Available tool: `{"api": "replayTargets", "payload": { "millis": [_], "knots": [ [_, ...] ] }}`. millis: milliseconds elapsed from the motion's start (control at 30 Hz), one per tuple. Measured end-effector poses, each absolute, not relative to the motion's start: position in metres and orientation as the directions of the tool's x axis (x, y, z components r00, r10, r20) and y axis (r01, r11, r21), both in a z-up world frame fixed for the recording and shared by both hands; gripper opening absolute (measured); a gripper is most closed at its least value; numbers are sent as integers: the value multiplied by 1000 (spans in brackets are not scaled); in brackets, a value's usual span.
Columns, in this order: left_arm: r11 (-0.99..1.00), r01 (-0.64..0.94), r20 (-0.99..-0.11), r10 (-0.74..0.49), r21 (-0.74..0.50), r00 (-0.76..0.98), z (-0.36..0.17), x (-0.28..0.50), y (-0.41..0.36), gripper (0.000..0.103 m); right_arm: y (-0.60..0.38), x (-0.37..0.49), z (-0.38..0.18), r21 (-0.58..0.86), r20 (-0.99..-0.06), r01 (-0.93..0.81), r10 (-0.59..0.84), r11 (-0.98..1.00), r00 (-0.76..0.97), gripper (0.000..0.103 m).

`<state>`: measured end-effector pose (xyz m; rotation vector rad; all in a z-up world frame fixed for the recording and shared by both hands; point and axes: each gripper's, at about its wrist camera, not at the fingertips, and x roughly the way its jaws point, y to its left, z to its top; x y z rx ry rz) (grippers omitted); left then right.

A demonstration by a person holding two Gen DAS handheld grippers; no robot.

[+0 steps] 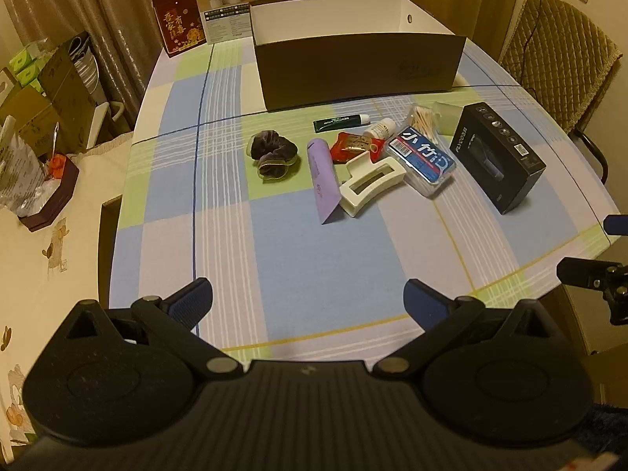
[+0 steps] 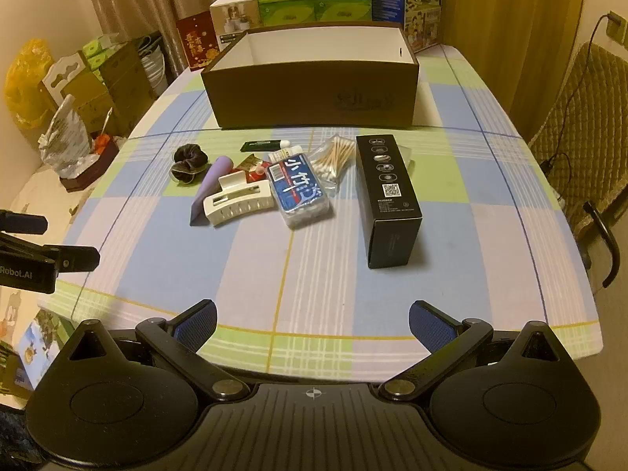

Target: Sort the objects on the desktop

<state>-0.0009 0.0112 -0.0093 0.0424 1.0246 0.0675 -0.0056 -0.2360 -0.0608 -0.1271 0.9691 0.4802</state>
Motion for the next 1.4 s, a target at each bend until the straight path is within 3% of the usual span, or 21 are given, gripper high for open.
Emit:
{"api": "replayTargets", "payload": {
  "millis": [1400],
  "knots": [
    [999,-12,-849,38,37,527,-14,12,31,102,-221,14,-60,94,-819,-414,307,906,485,101]
  ]
}}
